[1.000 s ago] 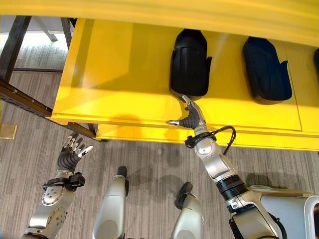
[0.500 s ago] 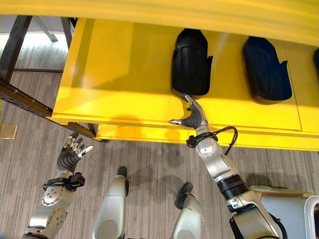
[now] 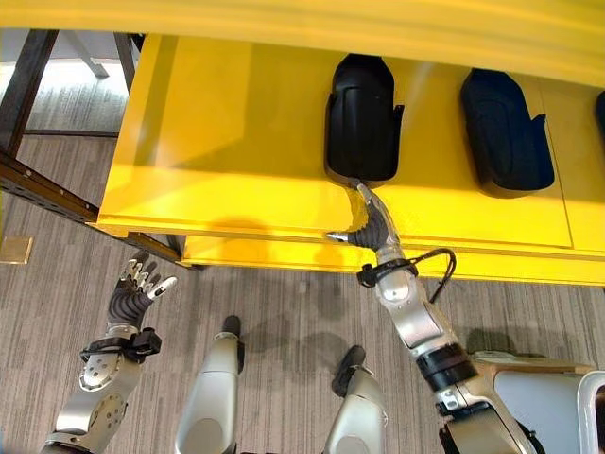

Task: Move parts from the plastic box to the shelf.

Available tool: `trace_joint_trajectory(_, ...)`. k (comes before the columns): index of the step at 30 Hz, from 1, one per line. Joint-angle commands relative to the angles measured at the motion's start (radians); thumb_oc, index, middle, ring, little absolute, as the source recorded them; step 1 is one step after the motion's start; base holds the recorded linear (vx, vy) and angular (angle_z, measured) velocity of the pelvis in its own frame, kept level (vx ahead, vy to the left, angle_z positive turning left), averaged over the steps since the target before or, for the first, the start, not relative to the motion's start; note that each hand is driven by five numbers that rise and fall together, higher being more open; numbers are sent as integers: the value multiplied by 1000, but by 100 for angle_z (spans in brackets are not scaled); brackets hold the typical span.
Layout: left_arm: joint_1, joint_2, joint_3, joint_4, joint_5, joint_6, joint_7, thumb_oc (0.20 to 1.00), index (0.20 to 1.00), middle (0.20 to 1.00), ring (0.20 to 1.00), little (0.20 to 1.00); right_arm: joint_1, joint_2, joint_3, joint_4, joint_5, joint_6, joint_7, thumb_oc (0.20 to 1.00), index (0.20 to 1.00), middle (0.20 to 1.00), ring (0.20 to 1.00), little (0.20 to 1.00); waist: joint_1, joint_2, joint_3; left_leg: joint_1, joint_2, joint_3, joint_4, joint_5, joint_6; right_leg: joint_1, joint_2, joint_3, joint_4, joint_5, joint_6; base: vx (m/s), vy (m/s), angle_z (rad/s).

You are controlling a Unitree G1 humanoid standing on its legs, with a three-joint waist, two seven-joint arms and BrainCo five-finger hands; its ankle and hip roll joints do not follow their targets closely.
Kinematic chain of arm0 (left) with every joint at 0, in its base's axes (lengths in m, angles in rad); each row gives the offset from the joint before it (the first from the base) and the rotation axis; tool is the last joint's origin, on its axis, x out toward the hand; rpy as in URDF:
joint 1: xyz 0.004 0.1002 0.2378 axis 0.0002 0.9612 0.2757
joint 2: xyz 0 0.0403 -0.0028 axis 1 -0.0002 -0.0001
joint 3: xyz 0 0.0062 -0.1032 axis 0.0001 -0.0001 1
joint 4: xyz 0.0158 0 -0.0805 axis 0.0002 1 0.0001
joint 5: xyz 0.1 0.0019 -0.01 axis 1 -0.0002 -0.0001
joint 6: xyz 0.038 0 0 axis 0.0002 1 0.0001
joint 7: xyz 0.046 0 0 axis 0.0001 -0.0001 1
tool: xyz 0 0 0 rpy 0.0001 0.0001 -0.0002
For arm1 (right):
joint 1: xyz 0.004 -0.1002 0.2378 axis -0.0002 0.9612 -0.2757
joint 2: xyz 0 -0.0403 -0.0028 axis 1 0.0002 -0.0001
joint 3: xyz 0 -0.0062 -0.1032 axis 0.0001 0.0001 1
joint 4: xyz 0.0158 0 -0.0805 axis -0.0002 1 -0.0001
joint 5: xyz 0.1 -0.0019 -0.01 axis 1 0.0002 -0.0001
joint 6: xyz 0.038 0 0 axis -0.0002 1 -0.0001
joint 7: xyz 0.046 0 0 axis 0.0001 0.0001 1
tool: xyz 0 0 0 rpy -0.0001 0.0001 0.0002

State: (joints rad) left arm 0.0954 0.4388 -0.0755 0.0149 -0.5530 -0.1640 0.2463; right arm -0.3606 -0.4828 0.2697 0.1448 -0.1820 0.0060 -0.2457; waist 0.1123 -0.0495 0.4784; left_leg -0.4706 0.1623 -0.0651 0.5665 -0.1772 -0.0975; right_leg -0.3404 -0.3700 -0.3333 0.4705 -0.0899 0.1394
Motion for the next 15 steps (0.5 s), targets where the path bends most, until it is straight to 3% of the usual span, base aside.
trace_joint_trajectory(1, 21, -4, 50, -60, 54, -45, 5, 1000, 1000, 1000, 1000, 1000, 55, -24, -84, -83, 15, -52, 14, 1000, 1000, 1000, 1000, 1000, -17, -5, -1, 11, -39, 19, -42, 28, 61, 68, 26, 22, 129, -87, -11, 0, 0, 0)
trace_joint_trajectory(10, 63, -5, 73, -46, 59, -32, -7, 1000, 1000, 1000, 1000, 1000, 283, -17, -189, -260, 86, -109, 55, 1000, 1000, 1000, 1000, 1000, -60, -14, -28, 54, -14, 26, -82, 55, 43, 87, 45, 29, 105, -96, -19, -9, -25, -7)
trace_joint_trajectory(15, 81, -11, 79, -25, 42, -36, -23, 1000, 1000, 1000, 1000, 1000, 378, 4, -235, -304, 157, -146, 60, 1000, 1000, 1000, 1000, 1000, -92, -8, -64, 110, 23, 37, -179, 114, 25, 115, 83, 33, 40, -94, -25, -3, -84, -11)
